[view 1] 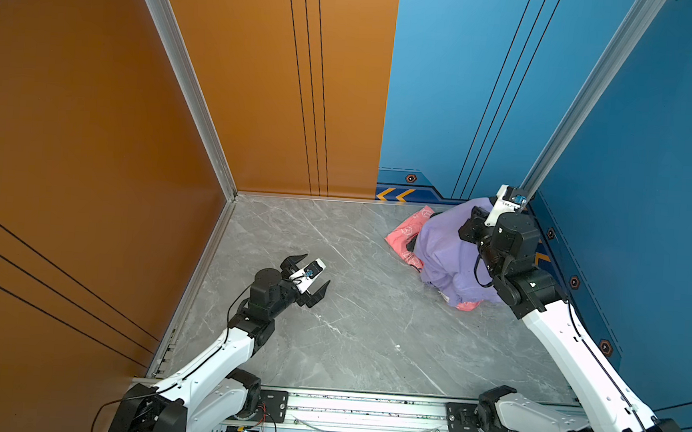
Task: Pick out a specific cloth from the pile
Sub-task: 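Lift the lavender shirt and carry it toward the left gripper, then lower the lavender shirt onto the open table and release it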
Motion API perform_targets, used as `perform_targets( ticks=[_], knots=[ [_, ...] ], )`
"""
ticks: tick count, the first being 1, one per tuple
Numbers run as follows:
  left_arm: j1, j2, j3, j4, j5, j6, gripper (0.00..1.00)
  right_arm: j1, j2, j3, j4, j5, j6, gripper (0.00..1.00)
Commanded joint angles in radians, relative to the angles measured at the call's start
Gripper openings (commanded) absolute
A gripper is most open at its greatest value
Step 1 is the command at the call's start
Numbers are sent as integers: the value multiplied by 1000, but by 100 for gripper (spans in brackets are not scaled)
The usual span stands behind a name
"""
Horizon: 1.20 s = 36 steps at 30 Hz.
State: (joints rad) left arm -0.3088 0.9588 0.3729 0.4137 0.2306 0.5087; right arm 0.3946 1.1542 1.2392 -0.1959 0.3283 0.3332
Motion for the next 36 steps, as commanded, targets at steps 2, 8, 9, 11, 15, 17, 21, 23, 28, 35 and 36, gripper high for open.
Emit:
perform_targets(
  ticks=[2,8,9,11,15,17,21,23,28,35,36],
  knots=[
    [-10,-14,-19,-5,-15,11,98,71,67,89,50,27,-113,0],
    [-12,-15,-19,-6,-18,13,98,170,200,196,53,-15,-119,0],
    [-11,-17,-20,-5,-19,13,98,186,230,214,53,-22,-112,0],
    [-11,-18,-22,-6,-20,14,98,212,283,251,48,-51,-84,0],
    [-10,-21,-21,-5,-17,16,98,267,414,363,26,-115,-52,0],
    [-12,-23,-21,-5,-17,17,98,290,482,426,20,-135,-45,0],
    [-13,-34,-23,-5,-27,23,98,335,636,599,-1,-186,-15,0],
    [-14,-40,-25,-6,-35,27,98,345,710,698,-20,-210,2,0],
    [-16,-52,-30,-6,-57,38,98,371,867,938,-52,-264,27,0],
    [-17,-77,-43,15,-104,45,98,382,913,905,-87,-369,50,13],
    [-17,-82,-43,19,-116,44,98,380,911,860,-96,-386,49,23]
  ],
)
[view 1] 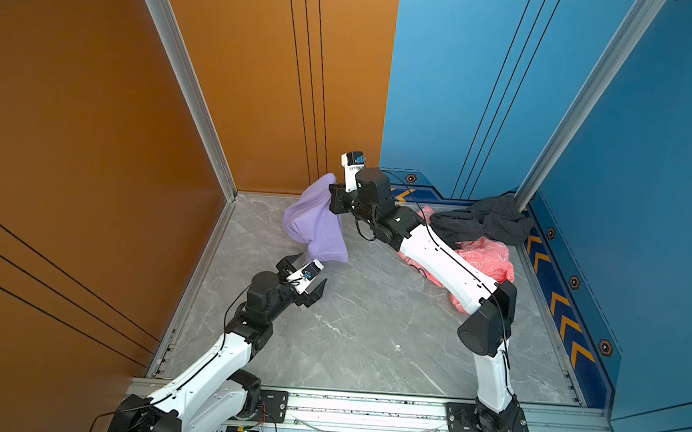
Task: Pick out a specific cloth from the pile
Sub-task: 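Lower the lavender shirt onto the open table and release it, then grasp the lavender shirt with the left gripper and lift it toward the wall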
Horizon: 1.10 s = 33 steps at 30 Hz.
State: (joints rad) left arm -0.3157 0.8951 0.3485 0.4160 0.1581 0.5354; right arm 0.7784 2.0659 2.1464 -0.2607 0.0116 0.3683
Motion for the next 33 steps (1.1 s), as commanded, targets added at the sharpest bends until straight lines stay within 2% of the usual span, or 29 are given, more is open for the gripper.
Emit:
perform_targets(
  ticks=[1,3,6,10,11,14,18,21,25,28,33],
  knots=[
    [-11,-22,-19,19,-56,14,98,-9,-14,-93,-34,-80,14,34],
    [-11,-30,-20,25,-94,-3,98,-18,-69,-220,-31,-77,15,47],
    [-11,-36,-8,27,-177,-68,98,-43,-166,-406,0,-59,9,56],
    [-10,-32,11,21,-289,-175,98,-69,-283,-569,42,-45,8,62],
    [-9,-31,16,11,-315,-209,98,-108,-312,-601,47,-43,8,62],
    [-8,-18,61,-69,-355,-289,98,-134,-391,-691,69,-38,7,66],
    [3,57,153,-197,-327,-373,98,-162,-481,-790,94,-41,-2,71],
    [35,137,215,-242,-239,-475,98,-182,-543,-850,94,-47,-21,74],
    [56,256,343,-310,-188,-698,98,-213,-610,-928,94,-45,-39,76],
    [39,339,414,-321,-125,-814,98,-240,-648,-971,95,-51,-34,76],
    [13,441,512,-382,-63,-867,99,-276,-691,-1009,94,-66,-28,76]
  ],
)
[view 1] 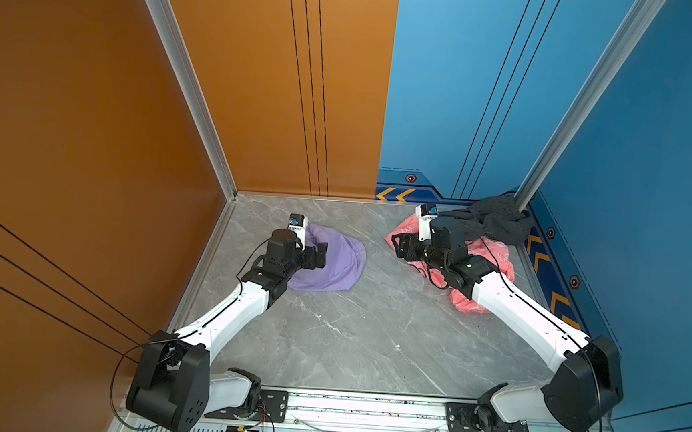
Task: Pick out a specific cloth from the pile
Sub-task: 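Grasp the lavender shirt with the left gripper and lift it toward the wall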
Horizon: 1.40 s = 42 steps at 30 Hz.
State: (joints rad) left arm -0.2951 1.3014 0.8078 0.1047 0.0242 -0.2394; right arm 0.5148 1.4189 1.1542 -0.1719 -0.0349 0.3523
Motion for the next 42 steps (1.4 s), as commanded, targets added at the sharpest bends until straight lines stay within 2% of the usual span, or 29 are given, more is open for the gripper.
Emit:
perform_targets(
  ticks=[1,6,13,18,24,25,30,33,39,42],
  knots=[
    [-8,52,66,-83,79,-95,100,-18,-51,-23,5,-20,-13,76],
    [-9,149,144,-132,114,-109,89,-42,-73,-47,5,-27,-12,76],
    [-13,220,169,-132,125,-145,53,-69,-102,-82,5,-35,-11,76],
    [-16,237,168,-135,117,-156,43,-87,-108,-98,6,-38,-11,76],
    [7,264,199,-157,73,-162,3,-93,-100,-95,8,-46,-6,76],
    [17,262,210,-151,68,-170,0,-93,-97,-94,8,-46,-6,76],
    [89,238,324,-100,35,-191,0,-95,-91,-83,8,-45,-3,76],
    [132,233,471,-101,-21,-188,0,-98,-81,-73,11,-44,-4,76],
    [156,302,928,-144,-88,-19,0,-97,-80,-56,37,-56,11,76],
    [156,304,1009,-92,-89,47,0,-97,-99,-77,70,-59,14,75]
  ],
)
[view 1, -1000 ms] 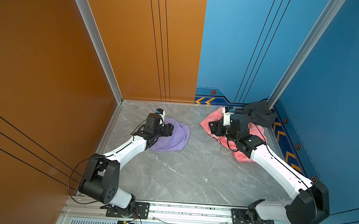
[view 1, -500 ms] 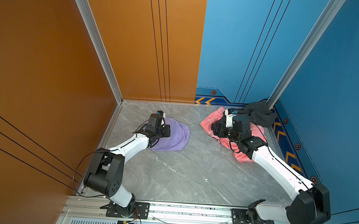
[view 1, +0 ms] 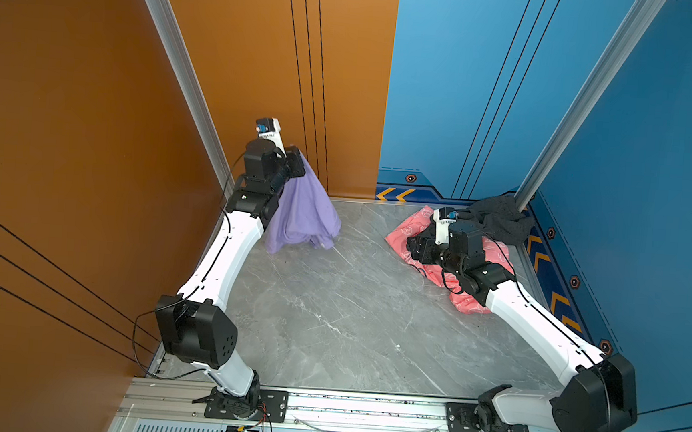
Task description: Pick out a specific cloth from the pile
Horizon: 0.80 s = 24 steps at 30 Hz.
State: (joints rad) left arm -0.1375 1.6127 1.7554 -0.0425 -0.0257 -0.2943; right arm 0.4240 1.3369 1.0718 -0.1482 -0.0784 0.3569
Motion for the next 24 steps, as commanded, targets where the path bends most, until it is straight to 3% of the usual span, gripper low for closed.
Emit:
perform_targets(
  ticks=[1,8,13,16,24],
  knots=[
    [-1,-22,34,103,-38,117,0,-7,-25,-7,59,-15,10,75],
    [-2,-127,-490,424,-169,141,0,-7,-77,-97,114,-34,14,75],
    [12,-64,-797,420,-290,-4,0,-11,-101,-107,80,-62,-2,75],
    [29,-52,-902,392,-311,-133,0,-12,-115,-111,59,-63,-23,76],
    [41,-107,-1066,391,-311,-236,0,-19,-123,-134,47,-58,-21,76]
  ],
)
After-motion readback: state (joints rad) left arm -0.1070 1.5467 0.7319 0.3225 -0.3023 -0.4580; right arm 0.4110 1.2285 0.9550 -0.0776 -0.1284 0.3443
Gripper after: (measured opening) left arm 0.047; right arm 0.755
